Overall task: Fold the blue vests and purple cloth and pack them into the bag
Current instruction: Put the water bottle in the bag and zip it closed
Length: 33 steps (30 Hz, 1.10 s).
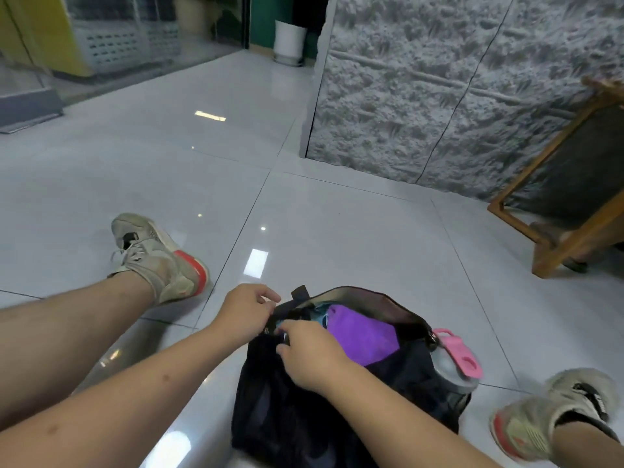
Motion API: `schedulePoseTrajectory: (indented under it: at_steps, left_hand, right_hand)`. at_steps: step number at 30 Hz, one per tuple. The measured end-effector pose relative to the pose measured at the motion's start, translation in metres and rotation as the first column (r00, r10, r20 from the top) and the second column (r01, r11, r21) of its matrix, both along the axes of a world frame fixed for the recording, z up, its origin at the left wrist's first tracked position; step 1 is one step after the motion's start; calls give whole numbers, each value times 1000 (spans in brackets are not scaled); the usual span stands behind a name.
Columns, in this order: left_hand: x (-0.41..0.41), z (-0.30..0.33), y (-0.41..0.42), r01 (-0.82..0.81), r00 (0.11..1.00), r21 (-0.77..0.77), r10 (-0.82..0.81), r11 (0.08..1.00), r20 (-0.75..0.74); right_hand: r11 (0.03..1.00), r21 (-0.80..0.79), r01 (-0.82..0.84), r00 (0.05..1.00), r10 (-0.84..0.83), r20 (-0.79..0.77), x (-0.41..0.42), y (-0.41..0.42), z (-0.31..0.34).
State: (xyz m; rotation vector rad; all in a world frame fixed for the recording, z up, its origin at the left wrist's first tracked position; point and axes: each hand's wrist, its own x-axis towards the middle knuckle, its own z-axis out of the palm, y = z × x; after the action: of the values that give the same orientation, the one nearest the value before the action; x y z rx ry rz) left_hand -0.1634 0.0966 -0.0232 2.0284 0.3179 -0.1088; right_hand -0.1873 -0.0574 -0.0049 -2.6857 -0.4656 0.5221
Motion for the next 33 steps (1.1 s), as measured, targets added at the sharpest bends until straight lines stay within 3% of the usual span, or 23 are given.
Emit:
schedulePoseTrajectory:
  at_steps: [8, 15, 24, 33]
  left_hand:
    - [-3, -30, 15, 0, 992, 81, 10, 997, -123]
    - [2, -52, 17, -169, 958, -71, 146, 983, -247]
    - [8, -55, 14, -204, 958, -191, 155, 960, -243]
    - [9, -55, 14, -251, 942, -266, 171, 931, -289]
  right_hand:
    - [996, -75, 48, 999, -49, -14, 13, 26, -16]
    - [977, -123, 172, 982, -180, -59, 24, 39, -34]
    - [959, -81, 272, 944, -283, -172, 41, 51, -43]
    - [979, 17, 205, 940, -192, -282, 46, 50, -55]
